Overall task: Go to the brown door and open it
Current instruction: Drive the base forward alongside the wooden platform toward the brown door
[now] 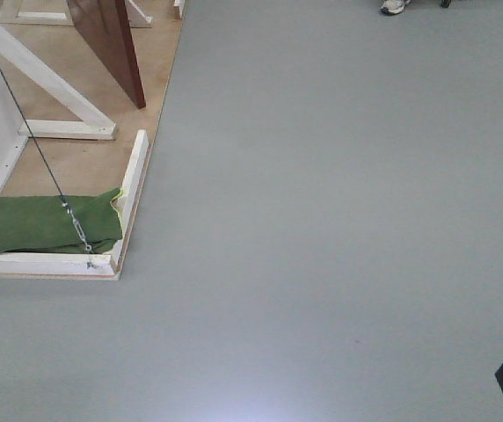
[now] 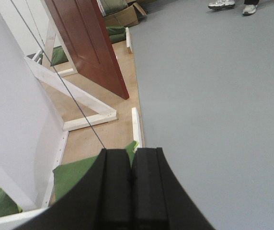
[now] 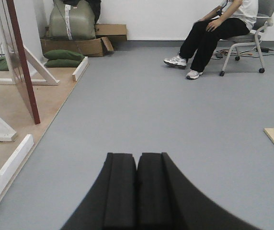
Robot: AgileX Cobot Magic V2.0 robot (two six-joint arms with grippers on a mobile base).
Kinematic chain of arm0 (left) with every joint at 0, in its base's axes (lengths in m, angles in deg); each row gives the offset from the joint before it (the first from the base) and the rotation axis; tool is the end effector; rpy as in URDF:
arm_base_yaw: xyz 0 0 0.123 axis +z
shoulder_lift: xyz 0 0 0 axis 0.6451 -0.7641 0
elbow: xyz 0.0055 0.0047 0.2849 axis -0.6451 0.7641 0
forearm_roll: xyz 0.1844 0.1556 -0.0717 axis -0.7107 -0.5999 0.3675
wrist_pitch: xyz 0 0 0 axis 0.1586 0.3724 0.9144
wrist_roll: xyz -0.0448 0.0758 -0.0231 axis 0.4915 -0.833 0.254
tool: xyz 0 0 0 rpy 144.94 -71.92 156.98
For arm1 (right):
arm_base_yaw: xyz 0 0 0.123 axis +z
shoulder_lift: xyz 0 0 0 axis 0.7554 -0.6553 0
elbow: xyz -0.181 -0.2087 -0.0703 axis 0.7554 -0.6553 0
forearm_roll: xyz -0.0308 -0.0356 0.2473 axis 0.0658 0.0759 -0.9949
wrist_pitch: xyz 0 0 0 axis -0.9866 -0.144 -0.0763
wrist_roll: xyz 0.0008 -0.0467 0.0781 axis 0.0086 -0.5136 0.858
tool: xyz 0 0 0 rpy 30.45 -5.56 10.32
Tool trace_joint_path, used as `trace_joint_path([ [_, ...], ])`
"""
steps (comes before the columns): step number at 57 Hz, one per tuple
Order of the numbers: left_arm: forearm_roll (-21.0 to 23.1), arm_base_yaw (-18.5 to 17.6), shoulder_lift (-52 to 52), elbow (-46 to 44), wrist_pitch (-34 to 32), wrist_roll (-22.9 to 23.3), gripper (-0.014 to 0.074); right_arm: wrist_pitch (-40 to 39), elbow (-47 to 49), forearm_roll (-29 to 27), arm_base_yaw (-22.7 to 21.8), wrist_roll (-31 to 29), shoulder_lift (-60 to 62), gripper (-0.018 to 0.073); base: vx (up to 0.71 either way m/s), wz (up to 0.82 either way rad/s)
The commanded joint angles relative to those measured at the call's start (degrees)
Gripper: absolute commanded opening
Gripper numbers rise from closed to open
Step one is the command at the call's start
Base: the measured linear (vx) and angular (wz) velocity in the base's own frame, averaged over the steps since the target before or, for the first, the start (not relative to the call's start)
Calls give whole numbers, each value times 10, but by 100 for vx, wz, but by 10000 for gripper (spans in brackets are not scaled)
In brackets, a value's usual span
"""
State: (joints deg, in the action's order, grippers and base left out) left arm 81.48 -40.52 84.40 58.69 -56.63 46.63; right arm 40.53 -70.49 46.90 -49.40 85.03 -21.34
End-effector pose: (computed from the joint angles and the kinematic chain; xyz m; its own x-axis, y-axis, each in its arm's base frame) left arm 0.0535 -0.0014 0.1743 -0.2514 0.2071 -0.9455 0.0705 0.9782 0.1955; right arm 0.0555 0.0005 0.1818 -0.1688 -0.0028 -0.9857 -0.0049 1.0000 -0.0020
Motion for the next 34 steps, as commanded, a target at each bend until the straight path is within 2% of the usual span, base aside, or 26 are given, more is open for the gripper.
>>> trace_joint_path([
  [1,6,0,9,-11,-44,5,-6,-47,-3,2,0,-3,7,0,42,1],
  [34,6,0,9,-11,-44,5,-6,-47,-3,2,1,-3,7,0,42,-1],
])
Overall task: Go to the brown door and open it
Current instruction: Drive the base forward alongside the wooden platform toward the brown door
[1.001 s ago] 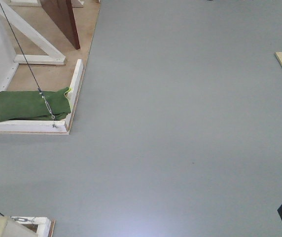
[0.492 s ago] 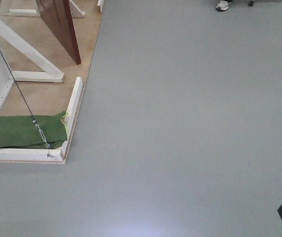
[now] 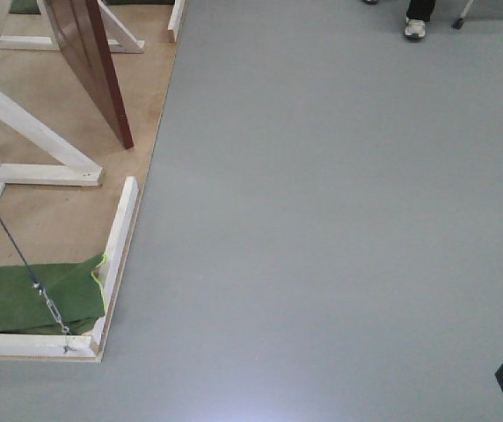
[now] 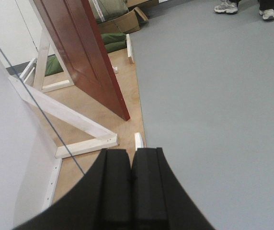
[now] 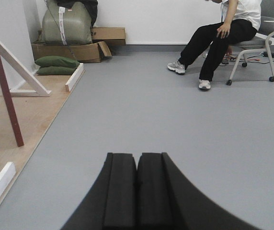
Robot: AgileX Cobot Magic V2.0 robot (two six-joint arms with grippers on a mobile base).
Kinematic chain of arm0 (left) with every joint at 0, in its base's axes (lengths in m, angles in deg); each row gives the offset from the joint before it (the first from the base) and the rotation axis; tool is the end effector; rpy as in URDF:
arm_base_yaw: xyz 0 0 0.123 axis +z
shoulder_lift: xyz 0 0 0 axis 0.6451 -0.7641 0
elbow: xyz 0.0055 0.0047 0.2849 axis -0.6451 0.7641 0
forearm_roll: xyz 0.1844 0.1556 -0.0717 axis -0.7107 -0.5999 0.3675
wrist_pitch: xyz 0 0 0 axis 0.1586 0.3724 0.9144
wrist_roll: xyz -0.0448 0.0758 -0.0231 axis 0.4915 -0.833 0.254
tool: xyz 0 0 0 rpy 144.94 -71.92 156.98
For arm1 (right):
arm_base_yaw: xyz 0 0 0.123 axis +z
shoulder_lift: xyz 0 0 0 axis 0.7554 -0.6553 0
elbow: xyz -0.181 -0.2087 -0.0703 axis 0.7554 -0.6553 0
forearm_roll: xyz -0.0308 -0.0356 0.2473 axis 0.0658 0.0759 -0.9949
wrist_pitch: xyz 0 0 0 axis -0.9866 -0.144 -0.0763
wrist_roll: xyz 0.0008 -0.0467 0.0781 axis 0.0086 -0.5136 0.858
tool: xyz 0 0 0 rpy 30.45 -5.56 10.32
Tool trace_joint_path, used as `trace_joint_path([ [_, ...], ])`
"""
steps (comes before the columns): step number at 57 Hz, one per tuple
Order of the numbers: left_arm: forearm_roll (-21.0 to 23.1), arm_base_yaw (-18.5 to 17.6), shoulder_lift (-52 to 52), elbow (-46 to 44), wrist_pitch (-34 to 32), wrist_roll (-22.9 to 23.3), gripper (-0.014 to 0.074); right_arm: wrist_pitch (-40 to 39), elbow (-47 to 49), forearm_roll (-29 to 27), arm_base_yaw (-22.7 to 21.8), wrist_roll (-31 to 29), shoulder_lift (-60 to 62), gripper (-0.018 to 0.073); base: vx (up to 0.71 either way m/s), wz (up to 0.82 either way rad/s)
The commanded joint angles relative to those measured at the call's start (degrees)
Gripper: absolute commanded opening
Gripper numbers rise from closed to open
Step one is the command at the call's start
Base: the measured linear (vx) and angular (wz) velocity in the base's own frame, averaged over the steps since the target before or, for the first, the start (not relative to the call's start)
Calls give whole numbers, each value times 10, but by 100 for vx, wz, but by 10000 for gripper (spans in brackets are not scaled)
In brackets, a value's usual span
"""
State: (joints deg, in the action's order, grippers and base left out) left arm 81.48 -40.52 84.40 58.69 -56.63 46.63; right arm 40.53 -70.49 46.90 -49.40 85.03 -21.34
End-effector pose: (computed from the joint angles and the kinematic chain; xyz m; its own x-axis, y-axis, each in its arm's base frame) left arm 0.0535 -0.0014 0.1743 -0.2514 0.2071 -0.9455 0.0705 0.9782 0.1955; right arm 0.0555 0.0005 0.1818 -0.1688 -0.0028 -0.9857 -0.0049 1.0000 -0.0020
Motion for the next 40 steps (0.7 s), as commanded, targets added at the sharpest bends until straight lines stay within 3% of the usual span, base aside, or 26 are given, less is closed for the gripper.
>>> trace_joint_path([
  [1,6,0,9,-11,-44,5,-6,-47,-3,2,1,-3,7,0,43,-1],
  [40,6,0,9,-11,-44,5,-6,-47,-3,2,1,-3,7,0,43,-2],
])
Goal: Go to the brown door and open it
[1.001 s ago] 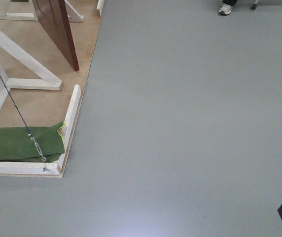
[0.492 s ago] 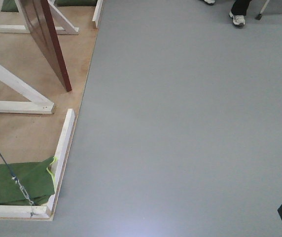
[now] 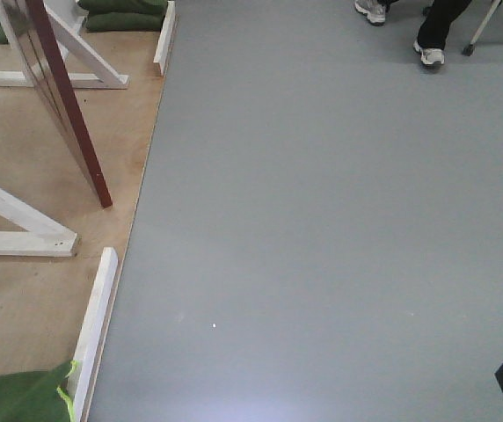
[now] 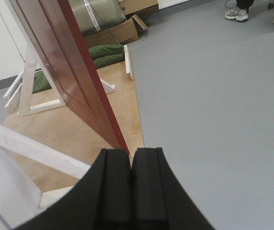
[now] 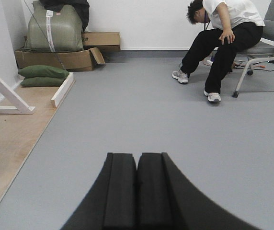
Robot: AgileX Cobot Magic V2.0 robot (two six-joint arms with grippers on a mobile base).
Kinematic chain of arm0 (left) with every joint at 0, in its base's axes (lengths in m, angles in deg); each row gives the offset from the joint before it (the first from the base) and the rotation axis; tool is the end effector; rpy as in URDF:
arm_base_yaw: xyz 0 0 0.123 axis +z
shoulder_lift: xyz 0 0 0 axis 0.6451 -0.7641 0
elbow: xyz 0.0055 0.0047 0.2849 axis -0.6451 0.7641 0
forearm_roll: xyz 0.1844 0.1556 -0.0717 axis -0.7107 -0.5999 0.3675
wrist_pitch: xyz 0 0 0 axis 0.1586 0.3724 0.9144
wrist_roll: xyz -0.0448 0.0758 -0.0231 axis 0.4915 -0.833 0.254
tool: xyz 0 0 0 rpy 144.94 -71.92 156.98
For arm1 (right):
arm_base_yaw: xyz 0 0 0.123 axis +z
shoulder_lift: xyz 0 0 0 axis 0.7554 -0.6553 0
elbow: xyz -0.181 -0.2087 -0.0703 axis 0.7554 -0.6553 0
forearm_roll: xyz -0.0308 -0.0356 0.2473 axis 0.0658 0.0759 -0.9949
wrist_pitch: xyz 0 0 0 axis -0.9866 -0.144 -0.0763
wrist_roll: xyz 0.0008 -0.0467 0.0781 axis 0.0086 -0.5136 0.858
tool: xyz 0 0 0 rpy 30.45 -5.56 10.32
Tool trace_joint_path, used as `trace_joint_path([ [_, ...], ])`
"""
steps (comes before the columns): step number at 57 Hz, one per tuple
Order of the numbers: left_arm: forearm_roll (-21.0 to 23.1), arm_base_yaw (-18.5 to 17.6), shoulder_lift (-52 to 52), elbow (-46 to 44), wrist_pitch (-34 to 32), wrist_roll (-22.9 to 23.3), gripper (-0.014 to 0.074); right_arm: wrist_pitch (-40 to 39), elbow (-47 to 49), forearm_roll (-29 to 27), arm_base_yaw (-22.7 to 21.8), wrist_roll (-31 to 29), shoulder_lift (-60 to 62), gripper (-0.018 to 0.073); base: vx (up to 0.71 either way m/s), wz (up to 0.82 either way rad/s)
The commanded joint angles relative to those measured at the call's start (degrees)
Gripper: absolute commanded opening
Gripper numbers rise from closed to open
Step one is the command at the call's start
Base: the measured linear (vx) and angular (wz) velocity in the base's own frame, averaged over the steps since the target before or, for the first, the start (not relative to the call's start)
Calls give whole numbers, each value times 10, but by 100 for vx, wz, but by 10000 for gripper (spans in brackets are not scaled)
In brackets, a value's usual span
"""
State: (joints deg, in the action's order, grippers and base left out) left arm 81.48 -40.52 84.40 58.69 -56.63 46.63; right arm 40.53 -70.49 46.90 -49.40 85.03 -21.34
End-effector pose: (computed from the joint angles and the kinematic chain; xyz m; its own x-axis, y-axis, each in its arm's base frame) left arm 0.0535 -0.0014 0.1743 -0.2514 0.2071 -0.9455 0.0705 0.9782 0.1955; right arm 0.0555 0.0005 0.1818 -0.1688 -0.0028 -0.9857 -0.0049 1.0000 -0.0020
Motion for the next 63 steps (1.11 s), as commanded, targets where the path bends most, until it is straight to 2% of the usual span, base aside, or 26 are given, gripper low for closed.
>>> trace_joint_path([
  [1,6,0,9,-11,-44,5,-6,-47,-3,2,1,-3,7,0,43,-3],
  [63,6,0,8,-11,-44,5,-6,-47,-3,2,1,-3,7,0,40,-2],
])
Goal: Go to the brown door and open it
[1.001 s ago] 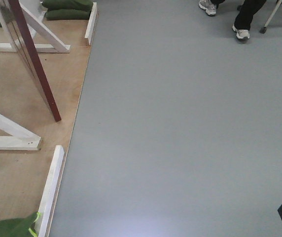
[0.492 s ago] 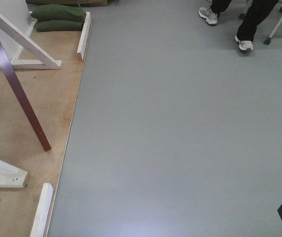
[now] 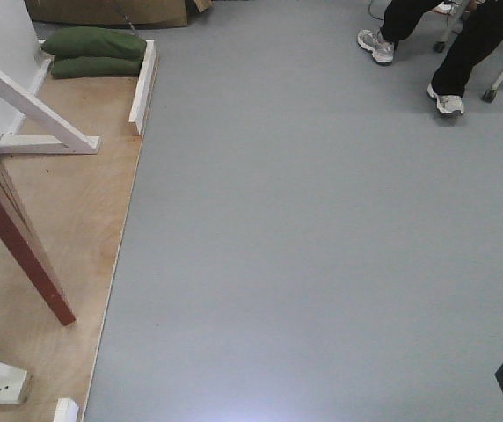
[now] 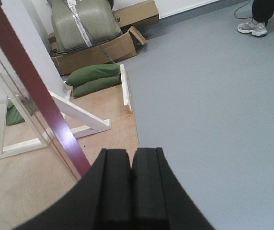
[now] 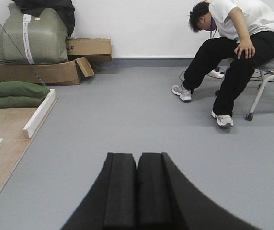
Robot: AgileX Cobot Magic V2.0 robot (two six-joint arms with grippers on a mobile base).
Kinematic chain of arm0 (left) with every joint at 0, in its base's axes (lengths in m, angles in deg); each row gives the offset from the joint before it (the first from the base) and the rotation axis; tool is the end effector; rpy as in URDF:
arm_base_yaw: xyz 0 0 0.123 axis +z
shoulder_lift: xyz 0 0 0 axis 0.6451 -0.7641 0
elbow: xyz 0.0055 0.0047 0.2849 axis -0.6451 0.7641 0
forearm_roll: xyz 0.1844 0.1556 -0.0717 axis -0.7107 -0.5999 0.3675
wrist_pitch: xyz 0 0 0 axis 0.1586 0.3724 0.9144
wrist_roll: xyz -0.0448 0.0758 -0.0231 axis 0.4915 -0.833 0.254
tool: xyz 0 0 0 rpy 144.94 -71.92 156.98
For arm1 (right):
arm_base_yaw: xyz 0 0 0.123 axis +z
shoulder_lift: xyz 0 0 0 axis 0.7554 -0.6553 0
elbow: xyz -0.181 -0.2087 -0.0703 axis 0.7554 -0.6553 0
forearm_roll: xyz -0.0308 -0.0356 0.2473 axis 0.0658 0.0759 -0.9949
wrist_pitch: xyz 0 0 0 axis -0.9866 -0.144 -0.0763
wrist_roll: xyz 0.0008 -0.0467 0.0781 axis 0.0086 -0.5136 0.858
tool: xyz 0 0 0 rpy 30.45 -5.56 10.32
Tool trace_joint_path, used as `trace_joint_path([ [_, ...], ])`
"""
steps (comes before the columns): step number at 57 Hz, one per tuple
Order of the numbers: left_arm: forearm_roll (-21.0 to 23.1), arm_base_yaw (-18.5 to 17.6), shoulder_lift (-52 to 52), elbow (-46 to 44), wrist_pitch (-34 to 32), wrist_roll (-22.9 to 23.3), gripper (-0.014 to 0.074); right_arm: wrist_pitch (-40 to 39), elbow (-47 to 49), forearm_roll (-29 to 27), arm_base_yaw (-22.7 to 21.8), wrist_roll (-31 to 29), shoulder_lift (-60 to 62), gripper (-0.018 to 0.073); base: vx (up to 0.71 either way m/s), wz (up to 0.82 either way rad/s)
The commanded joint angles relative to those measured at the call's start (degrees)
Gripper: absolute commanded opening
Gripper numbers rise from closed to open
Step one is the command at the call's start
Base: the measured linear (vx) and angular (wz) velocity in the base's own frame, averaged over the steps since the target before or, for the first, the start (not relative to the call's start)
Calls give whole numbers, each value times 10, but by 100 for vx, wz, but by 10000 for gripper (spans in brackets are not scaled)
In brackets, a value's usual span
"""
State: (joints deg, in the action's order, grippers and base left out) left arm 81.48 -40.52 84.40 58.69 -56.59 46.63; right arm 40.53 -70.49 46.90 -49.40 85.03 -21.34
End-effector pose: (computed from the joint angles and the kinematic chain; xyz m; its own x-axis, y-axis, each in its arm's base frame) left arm 0.0535 -0.0014 0.1742 -0.2521 0.2071 -0.9453 0.0706 0.9782 0.1955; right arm 0.0555 0.0005 0.1818 -0.1688 -0.0028 -0.9857 -0.0049 1.0000 -0.0020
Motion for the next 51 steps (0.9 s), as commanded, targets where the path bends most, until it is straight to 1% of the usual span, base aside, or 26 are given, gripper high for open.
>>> trace_joint_path([
  [1,6,0,8,-11,-44,5,-6,-47,-3,2,1,-3,7,0,36,1],
  [51,6,0,8,-11,-44,5,-6,-47,-3,2,1,-3,7,0,30,2],
])
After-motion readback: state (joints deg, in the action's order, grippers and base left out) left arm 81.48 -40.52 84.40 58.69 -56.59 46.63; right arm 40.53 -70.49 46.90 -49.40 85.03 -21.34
